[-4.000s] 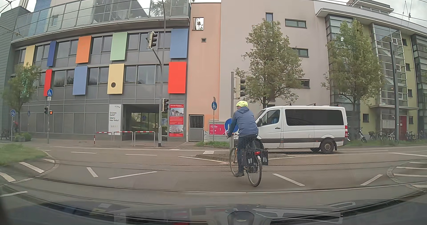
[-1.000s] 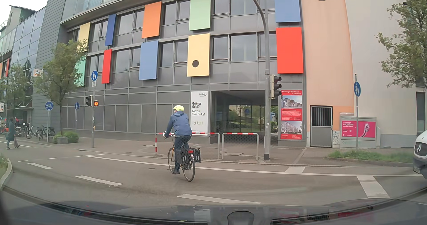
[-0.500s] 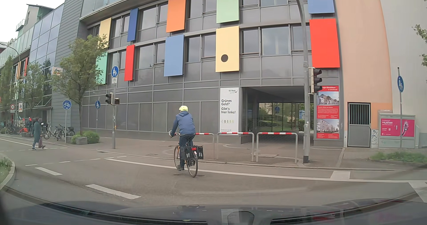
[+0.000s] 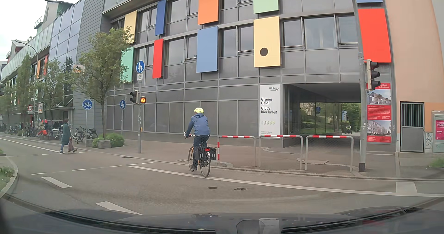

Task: Follow the waypoints while adhering to traffic rules and regulations

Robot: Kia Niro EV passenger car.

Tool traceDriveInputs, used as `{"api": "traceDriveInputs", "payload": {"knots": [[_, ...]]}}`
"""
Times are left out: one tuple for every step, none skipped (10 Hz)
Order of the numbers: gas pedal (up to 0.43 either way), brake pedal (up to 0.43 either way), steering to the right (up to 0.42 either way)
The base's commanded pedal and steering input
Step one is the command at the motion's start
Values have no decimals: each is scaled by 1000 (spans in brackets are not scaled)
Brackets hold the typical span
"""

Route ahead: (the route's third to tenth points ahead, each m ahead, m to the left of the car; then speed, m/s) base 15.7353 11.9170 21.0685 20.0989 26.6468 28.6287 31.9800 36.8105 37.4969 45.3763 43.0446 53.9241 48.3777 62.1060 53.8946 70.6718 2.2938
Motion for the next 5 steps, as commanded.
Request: {"api": "traceDriveInputs", "payload": {"knots": [[0,0,-362],[0,0,-362],[0,0,-362],[0,12,-362],[0,67,-362]]}}
